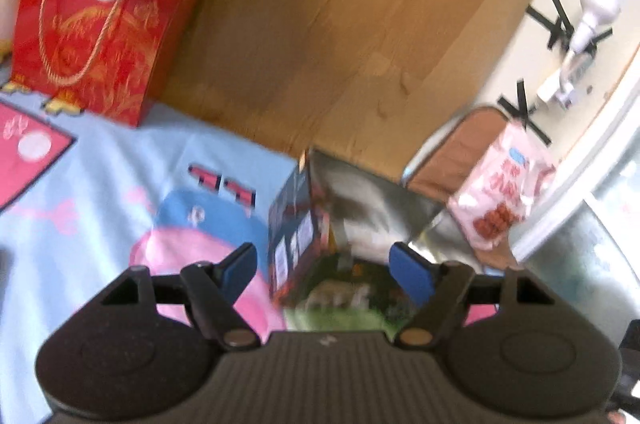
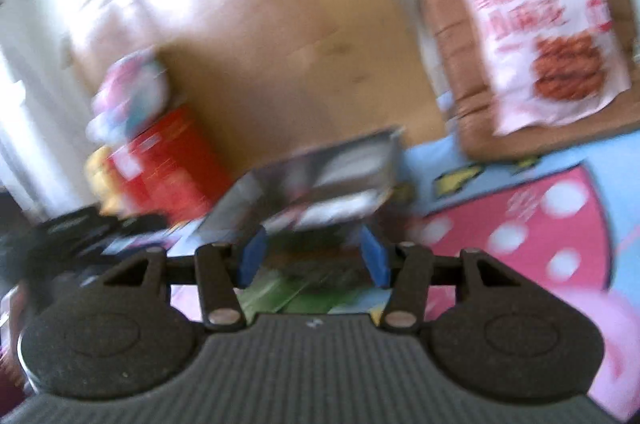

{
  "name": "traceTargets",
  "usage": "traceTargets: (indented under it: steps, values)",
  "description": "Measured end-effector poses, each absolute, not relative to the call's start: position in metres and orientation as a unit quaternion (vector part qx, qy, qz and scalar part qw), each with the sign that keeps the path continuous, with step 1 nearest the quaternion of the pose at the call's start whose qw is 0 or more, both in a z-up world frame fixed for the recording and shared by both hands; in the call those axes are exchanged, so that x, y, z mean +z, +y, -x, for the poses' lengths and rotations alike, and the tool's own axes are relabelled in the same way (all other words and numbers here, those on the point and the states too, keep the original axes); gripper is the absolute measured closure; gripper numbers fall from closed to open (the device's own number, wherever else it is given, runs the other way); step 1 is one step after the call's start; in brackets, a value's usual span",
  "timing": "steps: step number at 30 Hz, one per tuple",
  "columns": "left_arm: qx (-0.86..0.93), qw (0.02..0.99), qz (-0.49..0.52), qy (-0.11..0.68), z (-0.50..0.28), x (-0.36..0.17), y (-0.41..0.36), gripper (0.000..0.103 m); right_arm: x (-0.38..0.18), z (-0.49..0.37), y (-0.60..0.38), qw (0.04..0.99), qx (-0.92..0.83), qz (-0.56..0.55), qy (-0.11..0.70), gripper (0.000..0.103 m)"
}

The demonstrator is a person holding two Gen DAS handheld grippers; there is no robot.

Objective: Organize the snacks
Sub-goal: 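Grasp the light green wrapped pack with the left gripper, then lower the light green pack into the black box and release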

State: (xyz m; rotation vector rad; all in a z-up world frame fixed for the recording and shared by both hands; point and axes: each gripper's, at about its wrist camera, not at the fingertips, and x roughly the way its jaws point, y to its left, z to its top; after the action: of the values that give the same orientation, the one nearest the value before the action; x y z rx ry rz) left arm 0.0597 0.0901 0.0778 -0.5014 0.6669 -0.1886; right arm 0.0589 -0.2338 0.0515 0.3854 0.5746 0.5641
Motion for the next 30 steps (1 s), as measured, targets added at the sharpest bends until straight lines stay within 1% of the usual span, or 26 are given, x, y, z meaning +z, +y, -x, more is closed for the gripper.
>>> traceTargets:
  steps: [1, 2, 4, 8, 13, 15, 18, 19, 20, 22, 24, 30]
  values:
    - [-0.091, 0.907, 0.242, 0.332, -0.056, 0.073, 0.09, 0.028, 0.05, -0.051, -0.228, 0.894, 0.293, -0.183, 0.284, 0.052]
    - [-0.087, 0.905, 0.241, 0.34, -0.053, 0.068, 0.09, 0.03, 0.047, -0.045, -0.218, 0.885, 0.316, -0.176, 0.293, 0.06]
    - [-0.084, 0.894, 0.254, 0.359, -0.052, 0.059, 0.091, 0.031, 0.041, -0.038, -0.196, 0.871, 0.353, -0.149, 0.309, 0.064]
    - [-0.102, 0.886, 0.264, 0.368, -0.05, 0.052, 0.091, 0.031, 0.031, -0.041, -0.163, 0.872, 0.342, -0.102, 0.334, 0.063]
    - [-0.109, 0.873, 0.277, 0.388, -0.065, 0.035, 0.091, 0.031, 0.022, -0.067, -0.168, 0.85, 0.317, -0.19, 0.376, 0.061]
    - [-0.112, 0.866, 0.273, 0.402, -0.076, 0.024, 0.085, 0.036, 0.018, -0.079, -0.17, 0.84, 0.304, -0.223, 0.391, 0.06]
    - [-0.131, 0.865, 0.267, 0.404, -0.08, 0.016, 0.074, 0.053, 0.006, -0.098, -0.172, 0.811, 0.296, -0.281, 0.419, 0.062]
    - [-0.133, 0.866, 0.257, 0.407, -0.08, 0.016, 0.069, 0.059, 0.003, -0.101, -0.175, 0.8, 0.297, -0.295, 0.43, 0.067]
    - [-0.132, 0.868, 0.254, 0.406, -0.079, 0.016, 0.068, 0.061, -0.001, -0.102, -0.174, 0.796, 0.292, -0.3, 0.437, 0.074]
    - [-0.145, 0.862, 0.27, 0.404, -0.073, 0.017, 0.072, 0.063, 0.001, -0.096, -0.171, 0.805, 0.295, -0.283, 0.43, 0.075]
    - [-0.163, 0.855, 0.289, 0.399, -0.062, 0.022, 0.076, 0.064, 0.005, -0.084, -0.169, 0.807, 0.308, -0.269, 0.425, 0.076]
    - [-0.185, 0.879, 0.262, 0.354, -0.029, 0.054, 0.068, 0.062, 0.028, -0.045, -0.172, 0.819, 0.343, -0.252, 0.385, 0.077]
